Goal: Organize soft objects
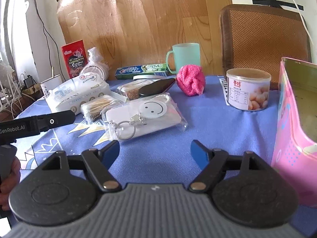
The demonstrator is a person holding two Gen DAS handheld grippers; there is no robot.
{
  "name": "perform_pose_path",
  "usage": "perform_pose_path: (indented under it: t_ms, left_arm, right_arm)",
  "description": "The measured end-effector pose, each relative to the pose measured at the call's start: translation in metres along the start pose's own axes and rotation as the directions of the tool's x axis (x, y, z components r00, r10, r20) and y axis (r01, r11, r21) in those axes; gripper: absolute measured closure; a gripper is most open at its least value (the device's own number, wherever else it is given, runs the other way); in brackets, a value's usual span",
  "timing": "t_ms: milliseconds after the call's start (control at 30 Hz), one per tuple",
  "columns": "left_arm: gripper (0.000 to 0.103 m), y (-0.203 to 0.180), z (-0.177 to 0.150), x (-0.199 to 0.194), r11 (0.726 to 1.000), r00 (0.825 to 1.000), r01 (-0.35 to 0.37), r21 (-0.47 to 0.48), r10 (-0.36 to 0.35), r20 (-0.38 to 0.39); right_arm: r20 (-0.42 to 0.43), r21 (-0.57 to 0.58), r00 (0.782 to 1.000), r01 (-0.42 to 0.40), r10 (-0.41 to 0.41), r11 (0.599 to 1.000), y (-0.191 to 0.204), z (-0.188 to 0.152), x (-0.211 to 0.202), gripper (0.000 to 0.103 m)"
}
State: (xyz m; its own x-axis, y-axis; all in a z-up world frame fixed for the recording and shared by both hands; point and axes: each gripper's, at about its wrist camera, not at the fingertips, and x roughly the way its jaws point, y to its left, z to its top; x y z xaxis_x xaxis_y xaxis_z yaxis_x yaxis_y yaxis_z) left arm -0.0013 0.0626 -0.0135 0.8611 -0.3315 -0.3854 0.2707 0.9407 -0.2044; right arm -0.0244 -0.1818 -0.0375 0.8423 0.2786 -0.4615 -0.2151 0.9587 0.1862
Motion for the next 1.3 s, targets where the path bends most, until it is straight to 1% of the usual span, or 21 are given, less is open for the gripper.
perform_pose_path:
  t_ms: [267,467,500,533,567,633,700,767,800,833,867,933,1033,1200,1233,1267,1300]
  left_arm:
    - [0.018,0.003,0.0,0.0,1.0,1.0,-0.001,-0.014,0.001,0.002]
    - [0.018,0.004,0.0,-0.001,1.0,1.0,0.008,-0.023,-0.008,0.008]
    - [0.018,0.005,0.0,-0.001,1.0,1.0,0.01,-0.025,-0.01,0.009]
    - [0.018,0.005,0.0,-0.002,1.0,1.0,0.013,-0.028,-0.012,0.01]
    - [0.018,0.006,0.0,-0.002,0.999,1.0,0.015,-0.032,-0.015,0.011]
    - [0.018,0.008,0.0,-0.002,0.999,1.0,0.021,-0.043,-0.021,0.013]
    - [0.018,0.01,0.0,-0.002,0.998,1.0,0.026,-0.057,-0.025,0.015]
    - [0.018,0.011,0.0,-0.002,0.997,1.0,0.029,-0.069,-0.028,0.014]
    - [0.018,0.012,0.0,-0.002,0.997,1.0,0.029,-0.074,-0.028,0.013]
    - [0.018,0.013,0.0,-0.001,0.996,1.0,0.03,-0.078,-0.029,0.013]
    - [0.016,0.013,0.001,-0.001,0.996,0.999,0.031,-0.081,-0.03,0.012]
    - [0.014,0.014,0.001,-0.002,0.996,0.999,0.033,-0.082,-0.031,0.017]
    - [0.014,0.013,0.001,-0.002,0.996,0.999,0.034,-0.081,-0.033,0.017]
    - [0.013,0.013,0.001,-0.003,0.996,0.999,0.037,-0.082,-0.035,0.019]
    - [0.013,0.013,0.001,-0.003,0.996,0.999,0.036,-0.082,-0.035,0.018]
    - [0.012,0.013,0.001,-0.003,0.996,0.999,0.036,-0.082,-0.034,0.018]
    - [0.012,0.013,0.001,-0.003,0.996,0.999,0.035,-0.082,-0.034,0.018]
  right_arm:
    - [-0.022,-0.01,1.0,-0.014,0.014,1.0,-0.001,0.001,0.003,0.022]
    - [-0.038,-0.049,0.998,-0.042,0.04,0.998,0.003,0.008,0.013,0.021]
    - [-0.038,-0.057,0.998,-0.046,0.044,0.997,0.003,0.011,0.015,0.016]
    - [-0.032,-0.066,0.998,-0.052,0.05,0.996,0.004,0.014,0.018,0.008]
    - [-0.021,-0.082,0.998,-0.057,0.056,0.995,0.006,0.017,0.021,0.005]
    - [-0.012,-0.125,0.998,-0.055,0.054,0.991,0.01,0.024,0.028,0.003]
    - [-0.029,-0.167,0.999,-0.05,0.045,0.985,0.014,0.031,0.04,0.0]
    - [-0.085,-0.187,0.996,-0.052,0.037,0.981,0.013,0.035,0.055,0.0]
    - [-0.129,-0.174,0.99,-0.071,0.049,0.982,0.011,0.036,0.063,0.0]
    - [-0.138,-0.168,0.989,-0.079,0.056,0.983,0.01,0.036,0.066,0.0]
    - [-0.127,-0.183,0.99,-0.086,0.063,0.979,0.011,0.036,0.065,0.002]
    - [-0.124,-0.197,0.99,-0.099,0.075,0.975,0.012,0.033,0.06,0.015]
    - [-0.11,-0.219,0.991,-0.094,0.071,0.971,0.017,0.025,0.05,0.024]
    - [-0.102,-0.237,0.991,-0.106,0.084,0.966,0.027,0.009,0.031,0.025]
    - [-0.108,-0.247,0.99,-0.111,0.086,0.963,0.031,0.004,0.027,0.025]
    - [-0.132,-0.248,0.987,-0.127,0.096,0.96,0.034,-0.001,0.024,0.028]
    - [-0.126,-0.258,0.987,-0.131,0.101,0.957,0.038,-0.007,0.019,0.028]
